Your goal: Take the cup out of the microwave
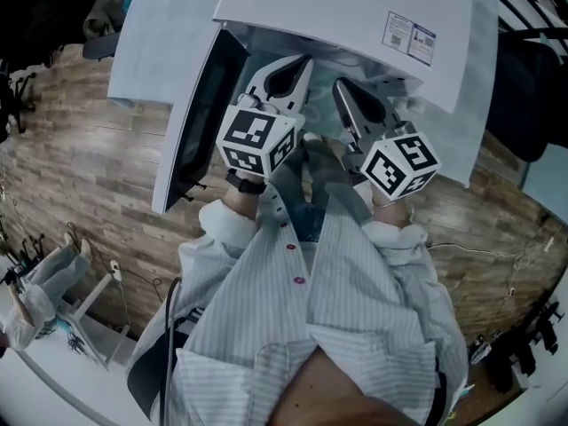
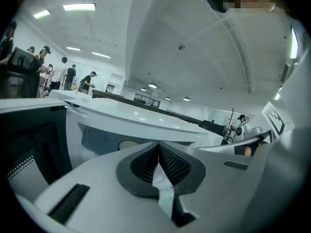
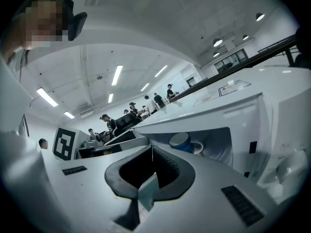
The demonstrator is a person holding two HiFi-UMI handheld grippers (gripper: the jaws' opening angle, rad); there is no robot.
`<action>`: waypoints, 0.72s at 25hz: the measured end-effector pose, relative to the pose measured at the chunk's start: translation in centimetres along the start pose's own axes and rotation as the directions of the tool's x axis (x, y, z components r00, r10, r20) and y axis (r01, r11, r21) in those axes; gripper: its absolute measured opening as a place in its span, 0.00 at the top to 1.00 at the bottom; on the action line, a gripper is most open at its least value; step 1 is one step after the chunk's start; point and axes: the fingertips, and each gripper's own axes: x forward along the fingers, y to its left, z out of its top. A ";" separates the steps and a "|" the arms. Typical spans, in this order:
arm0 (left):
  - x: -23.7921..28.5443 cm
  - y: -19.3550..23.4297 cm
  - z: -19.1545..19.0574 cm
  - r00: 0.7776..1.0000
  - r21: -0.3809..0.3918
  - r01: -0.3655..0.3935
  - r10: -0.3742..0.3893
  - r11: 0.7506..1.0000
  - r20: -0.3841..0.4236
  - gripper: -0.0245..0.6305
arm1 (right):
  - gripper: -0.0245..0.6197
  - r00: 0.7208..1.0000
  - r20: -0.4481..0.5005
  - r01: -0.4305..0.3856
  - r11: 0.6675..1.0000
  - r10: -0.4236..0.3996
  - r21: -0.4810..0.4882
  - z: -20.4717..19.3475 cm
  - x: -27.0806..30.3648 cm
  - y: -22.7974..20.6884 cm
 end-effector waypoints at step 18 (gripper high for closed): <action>2.2 3.2 -5.1 1.000 -0.033 -0.020 0.020 0.999 -0.016 0.95 | 0.91 0.999 0.016 0.043 0.996 -0.044 0.073 -4.4 1.9 -3.0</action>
